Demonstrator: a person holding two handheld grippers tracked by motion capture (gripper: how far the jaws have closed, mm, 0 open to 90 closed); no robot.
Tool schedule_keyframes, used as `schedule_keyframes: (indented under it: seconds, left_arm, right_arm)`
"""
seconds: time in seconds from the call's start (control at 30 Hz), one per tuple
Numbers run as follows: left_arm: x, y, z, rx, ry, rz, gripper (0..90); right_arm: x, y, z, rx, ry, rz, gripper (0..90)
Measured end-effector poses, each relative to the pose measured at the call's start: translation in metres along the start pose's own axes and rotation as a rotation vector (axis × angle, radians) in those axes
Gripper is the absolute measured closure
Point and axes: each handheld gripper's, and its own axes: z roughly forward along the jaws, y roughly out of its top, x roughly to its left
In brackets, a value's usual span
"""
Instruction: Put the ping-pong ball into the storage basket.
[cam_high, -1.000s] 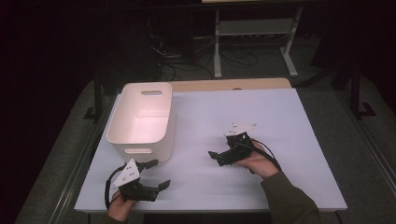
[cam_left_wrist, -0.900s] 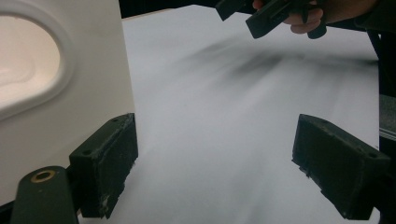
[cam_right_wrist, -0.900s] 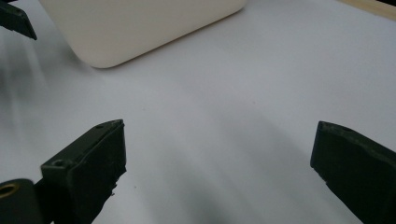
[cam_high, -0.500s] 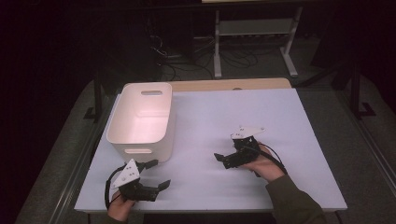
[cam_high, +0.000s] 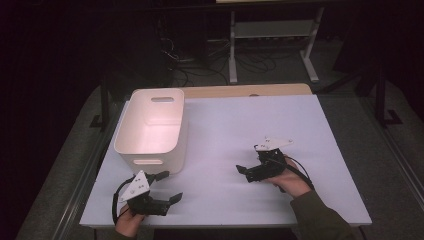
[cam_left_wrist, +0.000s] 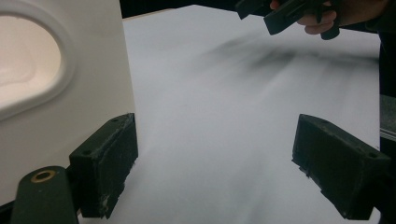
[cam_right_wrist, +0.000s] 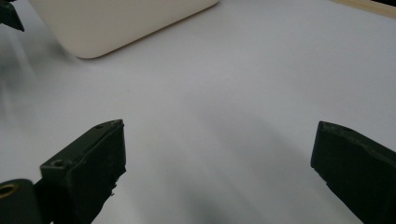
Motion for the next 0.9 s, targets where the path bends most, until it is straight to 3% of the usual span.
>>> schedule_keyframes:
  seconds: [0.9]
  left_arm:
    - [0.000, 0.000, 0.000, -0.001, 0.003, -0.004, 14.1]
  right_arm:
    - [-0.018, -0.033, -0.029, -0.010, -0.071, 0.055, 2.5]
